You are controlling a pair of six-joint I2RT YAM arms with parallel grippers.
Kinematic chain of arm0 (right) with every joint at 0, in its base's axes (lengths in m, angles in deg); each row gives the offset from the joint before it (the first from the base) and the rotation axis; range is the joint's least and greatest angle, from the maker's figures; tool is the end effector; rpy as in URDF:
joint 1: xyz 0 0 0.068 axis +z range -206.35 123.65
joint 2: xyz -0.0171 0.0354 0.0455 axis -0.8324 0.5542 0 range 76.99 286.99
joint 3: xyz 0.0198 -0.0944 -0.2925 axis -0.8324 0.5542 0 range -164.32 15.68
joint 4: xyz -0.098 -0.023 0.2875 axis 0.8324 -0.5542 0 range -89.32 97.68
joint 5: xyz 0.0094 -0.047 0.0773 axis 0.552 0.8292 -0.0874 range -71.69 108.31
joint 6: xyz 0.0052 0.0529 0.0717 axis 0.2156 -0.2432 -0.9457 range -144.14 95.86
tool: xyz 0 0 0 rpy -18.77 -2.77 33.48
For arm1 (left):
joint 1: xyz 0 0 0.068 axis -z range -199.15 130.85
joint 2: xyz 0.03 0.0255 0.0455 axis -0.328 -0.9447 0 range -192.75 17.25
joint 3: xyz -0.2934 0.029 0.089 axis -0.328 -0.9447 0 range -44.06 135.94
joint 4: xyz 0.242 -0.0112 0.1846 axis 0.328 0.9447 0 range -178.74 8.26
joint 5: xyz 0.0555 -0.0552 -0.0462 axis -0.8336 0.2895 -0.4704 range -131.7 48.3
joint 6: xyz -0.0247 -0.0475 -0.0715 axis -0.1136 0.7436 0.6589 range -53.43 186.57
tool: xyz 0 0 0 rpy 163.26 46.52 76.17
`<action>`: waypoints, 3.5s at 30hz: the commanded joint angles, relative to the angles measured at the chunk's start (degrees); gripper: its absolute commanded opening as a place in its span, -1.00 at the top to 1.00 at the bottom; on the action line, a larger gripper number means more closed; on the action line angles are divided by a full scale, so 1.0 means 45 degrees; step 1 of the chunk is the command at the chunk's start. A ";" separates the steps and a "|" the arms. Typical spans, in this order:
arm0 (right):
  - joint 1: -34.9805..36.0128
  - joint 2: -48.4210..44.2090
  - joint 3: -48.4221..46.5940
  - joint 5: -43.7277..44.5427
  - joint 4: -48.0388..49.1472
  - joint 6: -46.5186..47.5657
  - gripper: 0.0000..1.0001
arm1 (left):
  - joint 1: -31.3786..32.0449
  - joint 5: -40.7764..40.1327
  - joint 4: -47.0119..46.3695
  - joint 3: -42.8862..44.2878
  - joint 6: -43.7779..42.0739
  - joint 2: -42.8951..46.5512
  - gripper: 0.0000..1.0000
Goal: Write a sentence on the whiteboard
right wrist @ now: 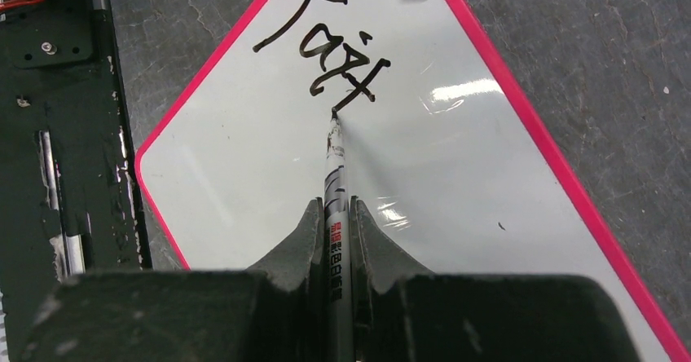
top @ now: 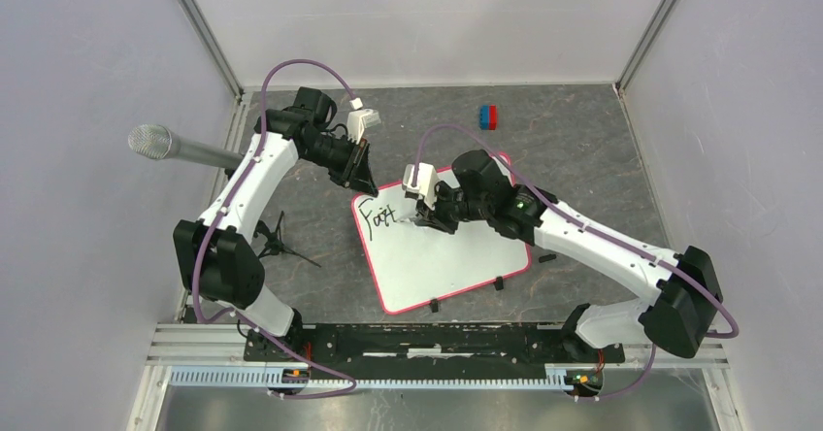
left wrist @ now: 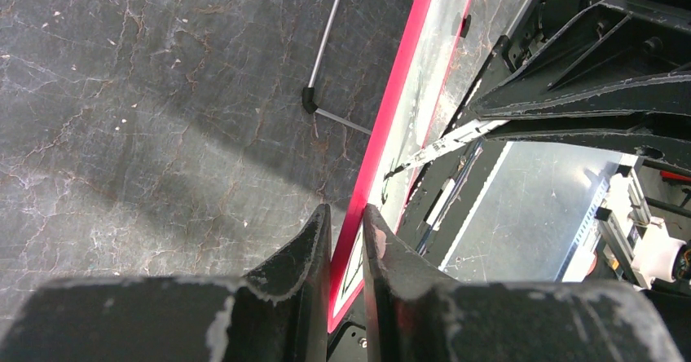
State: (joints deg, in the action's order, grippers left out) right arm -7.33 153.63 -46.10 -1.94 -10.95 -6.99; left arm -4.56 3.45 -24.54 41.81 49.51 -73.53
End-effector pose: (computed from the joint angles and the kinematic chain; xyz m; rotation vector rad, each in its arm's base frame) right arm 0.2225 0.2981 0.3071 -1.3701 1.7187 0.6987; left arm 0.3391 -0.1466 0.3270 0.8911 2.4213 -1.0590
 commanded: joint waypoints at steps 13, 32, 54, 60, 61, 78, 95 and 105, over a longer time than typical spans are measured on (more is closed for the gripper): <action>-0.0087 0.0003 -0.1970 0.1129 -0.0383 0.0521 1.00 | 0.0020 0.0104 0.0166 0.0066 -0.0134 0.0511 0.95; -0.0423 0.0481 -0.1936 0.1268 -0.0125 0.0236 1.00 | 0.0020 0.0124 0.0178 0.0023 -0.0192 0.0467 0.95; -0.0091 -0.0631 0.0171 0.0208 -0.0002 -0.0357 1.00 | 0.0020 0.0124 0.0166 -0.0057 -0.0231 0.0585 0.95; -0.0089 -0.0343 -0.0514 0.0625 0.0011 -0.0280 1.00 | 0.0020 0.0124 0.0168 0.0006 -0.0205 0.0542 0.95; -0.0094 -0.0295 -0.0604 0.0693 0.0033 -0.0261 1.00 | 0.0020 0.0143 0.0168 0.0001 -0.0202 0.0537 0.95; -0.0790 -0.0183 -0.1048 0.1063 -0.0234 -0.0041 1.00 | 0.0020 0.0086 0.0167 -0.0016 -0.0228 0.0525 0.95; -0.0677 -0.0947 0.0580 0.0235 -0.0549 0.0018 1.00 | 0.0020 0.0065 0.0169 -0.0113 -0.0241 0.0576 0.95; -0.0462 -0.1196 0.0216 -0.0112 -0.0934 -0.0011 1.00 | 0.0039 0.0086 0.0171 -0.0233 -0.0299 0.0593 0.95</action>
State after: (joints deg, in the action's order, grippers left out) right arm -9.63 149.52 -43.21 -1.98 -14.19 -7.60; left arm -4.56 3.45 -24.67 41.52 49.25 -73.38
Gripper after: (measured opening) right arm 0.146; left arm 0.239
